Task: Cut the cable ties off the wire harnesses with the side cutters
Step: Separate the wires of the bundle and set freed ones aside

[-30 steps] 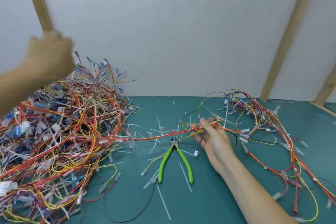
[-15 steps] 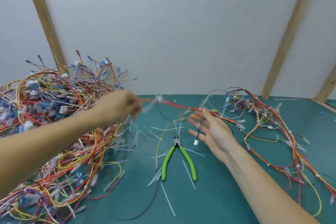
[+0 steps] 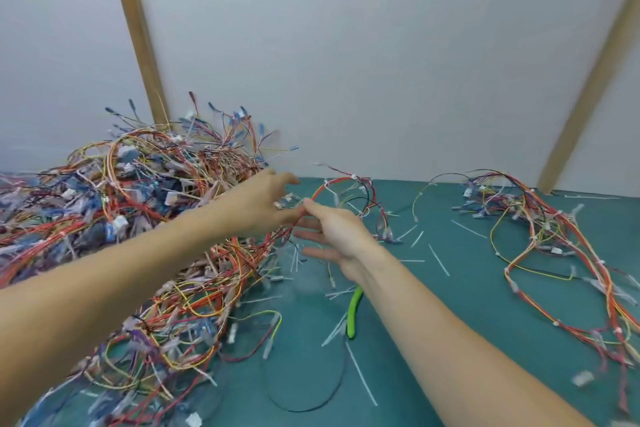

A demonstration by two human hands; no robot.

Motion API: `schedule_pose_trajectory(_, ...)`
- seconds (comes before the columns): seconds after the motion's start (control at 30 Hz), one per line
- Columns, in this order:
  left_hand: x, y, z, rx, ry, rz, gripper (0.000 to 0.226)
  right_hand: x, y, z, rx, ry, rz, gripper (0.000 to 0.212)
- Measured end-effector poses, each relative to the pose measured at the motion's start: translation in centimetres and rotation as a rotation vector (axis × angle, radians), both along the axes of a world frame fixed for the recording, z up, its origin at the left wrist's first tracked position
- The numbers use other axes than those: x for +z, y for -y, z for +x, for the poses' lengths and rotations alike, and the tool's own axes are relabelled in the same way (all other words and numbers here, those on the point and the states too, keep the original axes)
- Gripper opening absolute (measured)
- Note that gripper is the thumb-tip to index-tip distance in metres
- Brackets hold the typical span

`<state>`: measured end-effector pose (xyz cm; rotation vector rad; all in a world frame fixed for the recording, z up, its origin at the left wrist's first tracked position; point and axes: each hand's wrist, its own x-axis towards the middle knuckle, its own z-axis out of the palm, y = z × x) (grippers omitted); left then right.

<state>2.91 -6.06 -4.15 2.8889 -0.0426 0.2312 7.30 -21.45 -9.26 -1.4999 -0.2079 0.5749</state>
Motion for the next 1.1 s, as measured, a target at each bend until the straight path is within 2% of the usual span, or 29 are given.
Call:
schedule_pose_trajectory(0.1, -0.2, -1.5, -1.1, 0.091, -0.029, 0.095, 0.037, -1.3, -0.9, -0.2, -0.030, 0.090, -0.022, 0.016)
schedule_pose_trajectory(0.17, -0.8, -1.7, -1.8, 0.081, -0.212, 0.226, 0.053, -2.2, -1.4, -0.3, -0.072, 0.263, -0.209, 0.010)
schedule_pose_trajectory(0.23, -2.2, -1.4, -2.2, 0.033, -0.301, 0.296, 0.054, -2.8, -1.6, -0.3, -0.057, 0.308, -0.304, 0.016)
schedule_pose_trajectory(0.33, -3.5, -1.9, -2.4, -0.035, -0.244, 0.151, 0.034, -2.8, -1.6, -0.2, -0.056, 0.209, -0.150, 0.027)
schedule_pose_trajectory(0.4, -3.6, -2.7, -2.3, -0.057, -0.258, -0.011, 0.027, -2.5, -1.5, 0.4, -0.175, 0.261, -0.085, 0.031)
schedule_pose_trajectory(0.43, -3.5, -2.9, -2.3, -0.058, -0.245, -0.035, 0.027, -2.5, -1.5, 0.6, -0.225, 0.294, -0.077, 0.032)
schedule_pose_trajectory(0.5, -3.4, -3.1, -2.5, -0.041, -0.141, 0.040, 0.031, -2.7, -1.8, 0.5, -0.276, 0.304, -0.069, 0.031)
schedule_pose_trajectory(0.57, -3.6, -3.1, -2.9, 0.010, -0.035, 0.110, 0.046, -2.9, -2.2, 0.3, -0.267, 0.187, 0.018, 0.026)
schedule_pose_trajectory(0.63, -3.6, -3.2, -3.4, 0.050, -0.116, 0.199, 0.052, -2.9, -2.4, -0.1, -0.230, 0.011, 0.184, 0.017)
schedule_pose_trajectory(0.73, -3.7, -3.6, -3.8, 0.082, -0.255, 0.372, 0.045, -3.0, -2.4, -1.0, -0.210, -0.198, 0.389, 0.010)
schedule_pose_trajectory(0.8, -3.6, -3.6, -4.1, 0.059, -0.232, 0.380, 0.040, -4.1, -2.9, -2.3, -0.157, -0.191, 0.235, 0.018)
schedule_pose_trajectory(0.9, -3.6, -3.4, -4.2, 0.000, -0.244, 0.289, 0.037, -5.4, -3.6, -3.7, -0.012, 0.051, -0.099, 0.028)
schedule_pose_trajectory(1.03, -3.5, -2.9, -4.7, -0.026, -0.294, 0.342, 0.060, -3.9, -3.8, -2.8, -0.005, 0.303, -0.263, 0.043)
schedule_pose_trajectory(1.1, -2.6, -3.4, -4.8, -0.049, -0.304, 0.228, 0.061, -3.0, -3.9, -2.4, -0.061, 0.251, -0.121, 0.044)
